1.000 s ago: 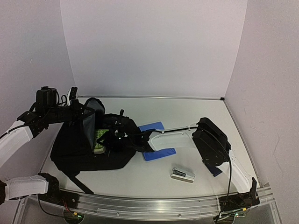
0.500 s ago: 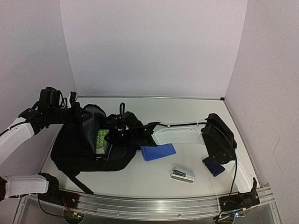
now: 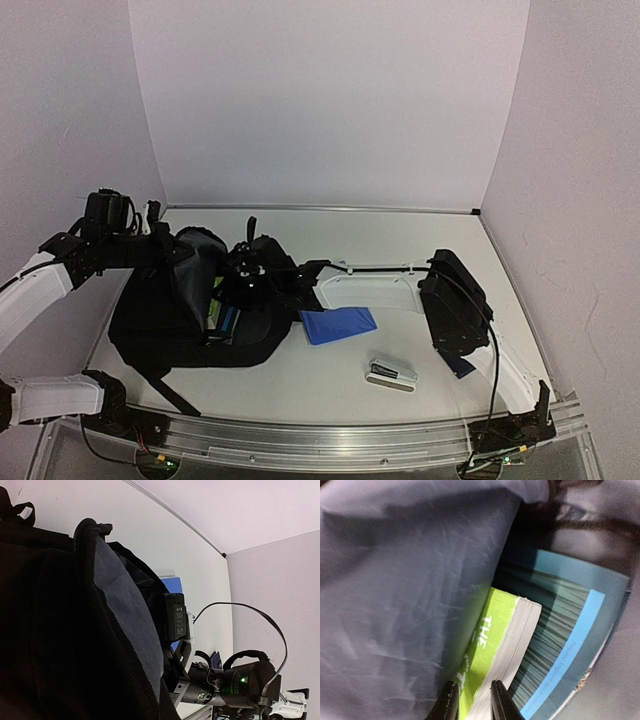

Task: Pack the student bag
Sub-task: Place the book in the student bag, then pick up the files from the center of the board.

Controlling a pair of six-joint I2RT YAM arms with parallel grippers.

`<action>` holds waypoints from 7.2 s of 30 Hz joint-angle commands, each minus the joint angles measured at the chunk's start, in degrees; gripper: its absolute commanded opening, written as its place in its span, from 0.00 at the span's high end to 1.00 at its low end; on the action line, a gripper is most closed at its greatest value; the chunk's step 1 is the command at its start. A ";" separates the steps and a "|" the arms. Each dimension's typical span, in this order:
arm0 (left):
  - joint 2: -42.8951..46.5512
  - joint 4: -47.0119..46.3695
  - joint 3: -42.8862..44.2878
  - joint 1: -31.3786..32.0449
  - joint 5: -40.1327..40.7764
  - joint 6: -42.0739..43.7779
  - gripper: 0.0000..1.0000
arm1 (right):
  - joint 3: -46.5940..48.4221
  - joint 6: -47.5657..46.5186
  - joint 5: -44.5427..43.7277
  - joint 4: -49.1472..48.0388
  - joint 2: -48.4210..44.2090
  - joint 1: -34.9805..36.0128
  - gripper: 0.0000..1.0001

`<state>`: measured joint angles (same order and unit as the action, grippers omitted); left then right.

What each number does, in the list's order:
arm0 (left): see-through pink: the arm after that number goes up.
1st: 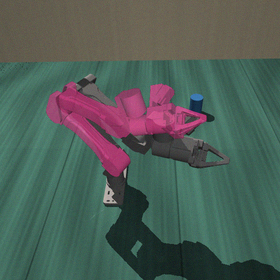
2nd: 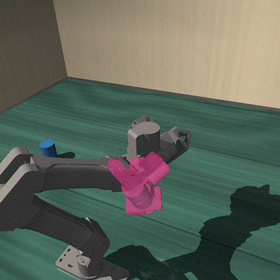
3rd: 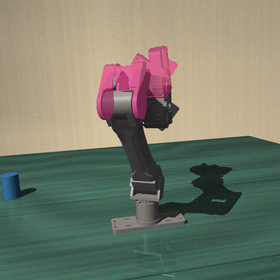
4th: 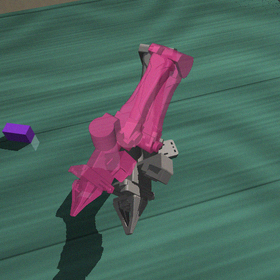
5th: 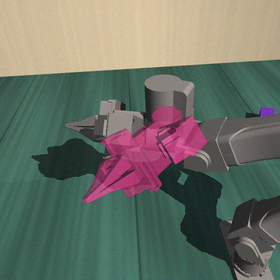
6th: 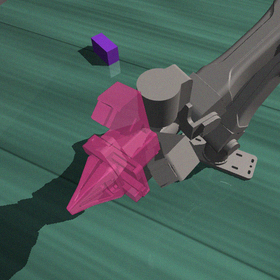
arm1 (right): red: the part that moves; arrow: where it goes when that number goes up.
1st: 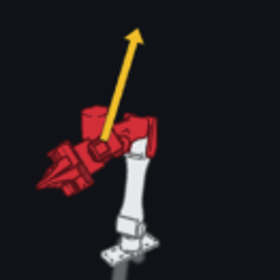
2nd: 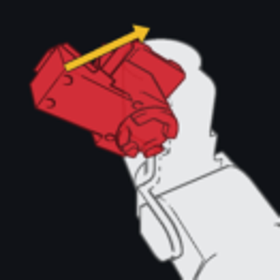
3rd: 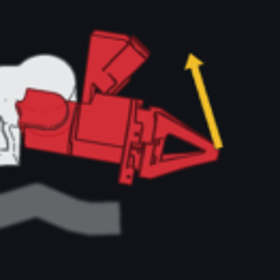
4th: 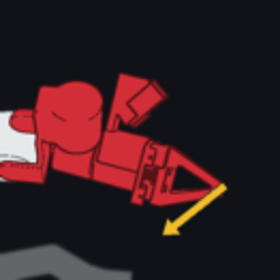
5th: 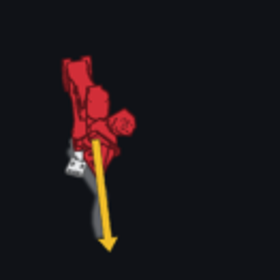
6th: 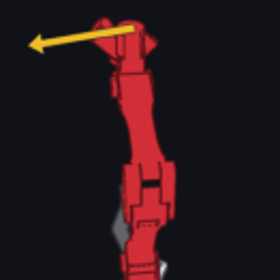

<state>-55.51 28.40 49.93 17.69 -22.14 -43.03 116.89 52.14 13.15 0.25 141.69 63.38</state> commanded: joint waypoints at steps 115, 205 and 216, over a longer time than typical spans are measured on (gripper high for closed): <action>10.23 -3.01 -0.21 -11.79 -15.00 6.11 0.00 | -48.26 -17.61 24.48 -9.56 -44.47 -38.97 1.00; -6.84 -43.44 4.83 17.29 -6.61 -10.52 1.00 | -69.53 2.37 27.19 -39.26 -62.39 -28.96 0.02; -6.59 -46.47 2.95 17.29 -9.42 -13.58 1.00 | -65.44 6.67 34.04 -49.01 -54.36 -24.64 0.27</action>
<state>-62.89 -13.50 53.02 34.87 -29.65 -55.01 48.10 56.45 43.48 -40.59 86.64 37.77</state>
